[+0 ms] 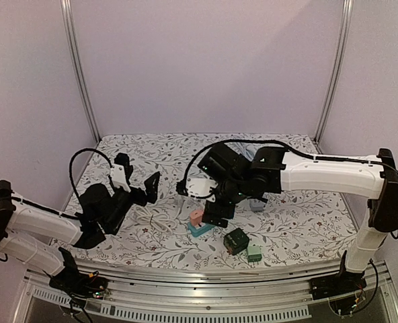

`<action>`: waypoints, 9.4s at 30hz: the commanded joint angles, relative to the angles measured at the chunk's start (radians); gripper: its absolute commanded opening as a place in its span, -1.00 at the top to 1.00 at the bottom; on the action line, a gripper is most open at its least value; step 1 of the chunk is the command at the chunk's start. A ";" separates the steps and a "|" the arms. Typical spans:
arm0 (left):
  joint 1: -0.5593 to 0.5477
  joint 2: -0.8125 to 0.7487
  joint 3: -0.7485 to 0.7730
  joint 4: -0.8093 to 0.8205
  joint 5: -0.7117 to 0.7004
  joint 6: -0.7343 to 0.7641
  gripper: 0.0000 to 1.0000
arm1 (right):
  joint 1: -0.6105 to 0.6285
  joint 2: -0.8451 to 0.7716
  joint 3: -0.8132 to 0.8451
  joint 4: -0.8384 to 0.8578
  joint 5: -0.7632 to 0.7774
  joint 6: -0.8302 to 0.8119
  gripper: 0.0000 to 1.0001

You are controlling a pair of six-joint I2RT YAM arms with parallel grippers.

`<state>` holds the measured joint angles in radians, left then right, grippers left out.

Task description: Insert the plug

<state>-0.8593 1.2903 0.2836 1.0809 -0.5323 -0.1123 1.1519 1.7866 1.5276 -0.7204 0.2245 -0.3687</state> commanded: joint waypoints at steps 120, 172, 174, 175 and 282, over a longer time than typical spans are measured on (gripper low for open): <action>-0.021 0.057 0.053 0.079 0.967 0.029 -0.84 | -0.153 -0.444 -0.414 0.393 -0.476 0.348 1.00; -0.098 0.233 0.692 -0.847 0.938 -0.347 -0.62 | 0.068 -0.402 -0.434 0.466 0.260 0.179 1.00; -0.099 0.241 0.698 -0.849 0.963 -0.346 -0.62 | 0.079 -0.399 -0.425 0.444 0.270 0.159 1.00; -0.099 0.247 0.701 -0.848 0.976 -0.347 -0.62 | 0.081 -0.397 -0.419 0.433 0.280 0.154 1.00; 0.060 0.335 1.048 -1.597 1.331 1.116 1.00 | -0.488 0.177 -0.251 0.277 0.048 0.867 -0.69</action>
<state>-0.7963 1.6447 1.3216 -0.5018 0.7830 0.9611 0.6727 1.9282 1.2587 -0.4149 0.2222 0.5022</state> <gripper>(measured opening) 0.626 0.897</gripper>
